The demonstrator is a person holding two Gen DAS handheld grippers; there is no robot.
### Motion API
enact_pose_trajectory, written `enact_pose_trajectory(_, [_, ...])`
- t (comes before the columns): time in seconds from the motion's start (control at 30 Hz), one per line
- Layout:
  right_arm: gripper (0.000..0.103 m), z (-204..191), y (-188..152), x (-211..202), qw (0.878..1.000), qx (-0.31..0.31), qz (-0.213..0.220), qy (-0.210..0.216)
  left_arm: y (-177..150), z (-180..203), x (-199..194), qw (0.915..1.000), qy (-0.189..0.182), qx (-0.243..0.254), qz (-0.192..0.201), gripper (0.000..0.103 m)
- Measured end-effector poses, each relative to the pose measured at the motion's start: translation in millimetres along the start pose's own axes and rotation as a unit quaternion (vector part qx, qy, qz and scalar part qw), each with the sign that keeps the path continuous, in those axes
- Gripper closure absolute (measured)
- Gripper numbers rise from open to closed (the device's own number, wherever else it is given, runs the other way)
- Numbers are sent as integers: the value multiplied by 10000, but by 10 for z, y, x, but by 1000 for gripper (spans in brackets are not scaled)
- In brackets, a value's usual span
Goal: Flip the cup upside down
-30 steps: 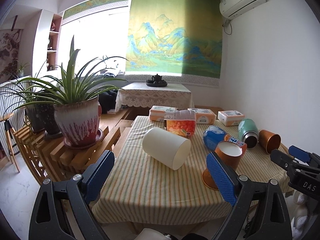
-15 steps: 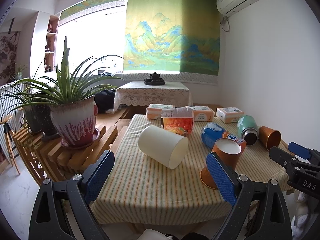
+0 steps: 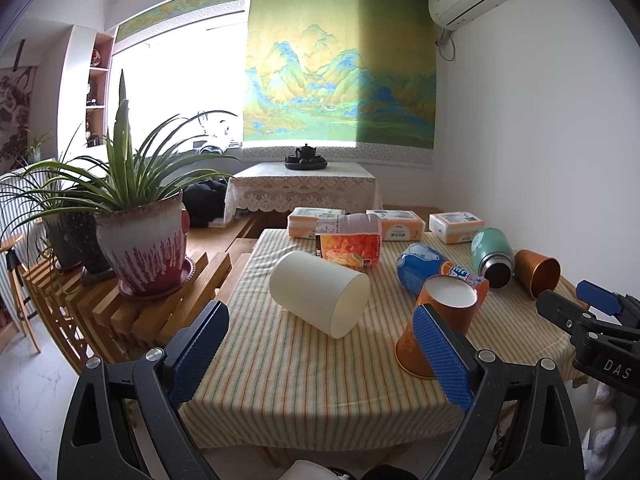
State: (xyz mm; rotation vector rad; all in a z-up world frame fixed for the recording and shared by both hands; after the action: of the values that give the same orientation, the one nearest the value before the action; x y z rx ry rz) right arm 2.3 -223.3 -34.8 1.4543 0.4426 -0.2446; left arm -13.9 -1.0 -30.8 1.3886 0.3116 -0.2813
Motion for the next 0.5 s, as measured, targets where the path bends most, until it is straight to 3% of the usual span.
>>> enact_pose_trajectory(0.5, [22, -3, 0, -24, 9998, -42, 125, -178, 11, 14, -11, 10000, 1, 30, 33, 7])
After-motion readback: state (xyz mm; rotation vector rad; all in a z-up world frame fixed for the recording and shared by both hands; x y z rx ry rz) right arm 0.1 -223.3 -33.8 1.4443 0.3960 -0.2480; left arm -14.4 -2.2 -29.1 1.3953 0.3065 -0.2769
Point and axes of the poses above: each gripper's, at about its wrist camera, not at the fingertips, and x roughly the way its jaws point, z to its right, y to its top, the point moved 1 cm from there along x, roughly the way its jaws point, and after that the axes turned 8 degrees about -x, right-handed, at the moved point
